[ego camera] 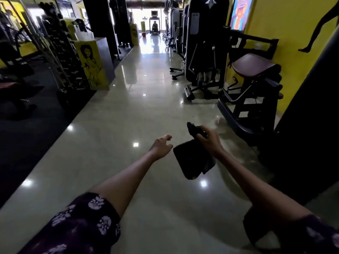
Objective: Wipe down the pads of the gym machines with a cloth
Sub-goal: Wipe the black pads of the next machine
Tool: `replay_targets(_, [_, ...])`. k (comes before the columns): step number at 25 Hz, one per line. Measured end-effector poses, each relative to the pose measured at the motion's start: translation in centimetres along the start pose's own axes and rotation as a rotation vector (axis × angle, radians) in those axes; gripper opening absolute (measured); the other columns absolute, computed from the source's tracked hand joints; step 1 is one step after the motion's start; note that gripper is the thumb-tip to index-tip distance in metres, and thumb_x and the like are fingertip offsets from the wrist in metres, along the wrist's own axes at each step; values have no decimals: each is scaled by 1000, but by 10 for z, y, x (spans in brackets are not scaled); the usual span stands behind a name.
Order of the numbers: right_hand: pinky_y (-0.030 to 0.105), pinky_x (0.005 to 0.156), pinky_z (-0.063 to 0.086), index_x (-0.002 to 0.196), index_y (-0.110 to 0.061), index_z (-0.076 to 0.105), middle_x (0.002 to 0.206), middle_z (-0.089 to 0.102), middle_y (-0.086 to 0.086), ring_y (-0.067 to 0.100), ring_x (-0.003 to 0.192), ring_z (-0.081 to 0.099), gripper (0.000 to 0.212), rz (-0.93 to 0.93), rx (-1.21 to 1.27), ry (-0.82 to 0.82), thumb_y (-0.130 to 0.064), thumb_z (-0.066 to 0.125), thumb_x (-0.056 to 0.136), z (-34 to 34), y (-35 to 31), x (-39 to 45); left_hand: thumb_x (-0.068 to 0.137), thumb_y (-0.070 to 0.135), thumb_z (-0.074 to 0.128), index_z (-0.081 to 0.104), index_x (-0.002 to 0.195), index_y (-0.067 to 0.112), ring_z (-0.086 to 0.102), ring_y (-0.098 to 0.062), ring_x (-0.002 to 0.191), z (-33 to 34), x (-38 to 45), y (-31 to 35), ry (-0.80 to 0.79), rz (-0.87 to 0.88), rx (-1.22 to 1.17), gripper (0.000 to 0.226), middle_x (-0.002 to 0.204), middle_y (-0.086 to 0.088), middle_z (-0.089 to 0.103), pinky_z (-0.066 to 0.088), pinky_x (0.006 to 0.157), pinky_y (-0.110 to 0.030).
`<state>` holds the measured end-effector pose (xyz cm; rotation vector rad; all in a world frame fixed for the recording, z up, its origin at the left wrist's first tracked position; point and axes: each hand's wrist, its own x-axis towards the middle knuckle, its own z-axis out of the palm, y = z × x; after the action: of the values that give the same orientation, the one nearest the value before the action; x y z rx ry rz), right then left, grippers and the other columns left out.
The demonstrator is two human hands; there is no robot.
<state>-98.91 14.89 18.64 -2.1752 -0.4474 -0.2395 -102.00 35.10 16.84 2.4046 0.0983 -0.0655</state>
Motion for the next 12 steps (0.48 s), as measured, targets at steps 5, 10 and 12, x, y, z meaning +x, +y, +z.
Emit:
replay_targets(5, [25,75,41,119,-3,62,107,66,16,25,94,61,32,5,-1,-32,-2,59,87,24,25,138,92,14,53,48,135,11,47,-22,126,-38,133,-9,49,-32,-64,43,137,-7,52,37,100,-27])
replay_targets(10, [24,75,38,117,-2,63,106,66,17,27,96,61,32,4,25,-18,0,59,85,68,56,268,92,13,54,50,132,10,50,-22,124,-62,266,-40,47,-54,-106,41,134,-8,54,39,97,-27])
replay_targets(12, [19,73,37,118,-2,62,108,66,17,20,93,59,33,-8,27,-8,0,59,86,88,71,323,91,11,55,52,131,9,50,-22,124,-74,324,-52,52,-29,-112,40,133,-9,55,39,99,-28])
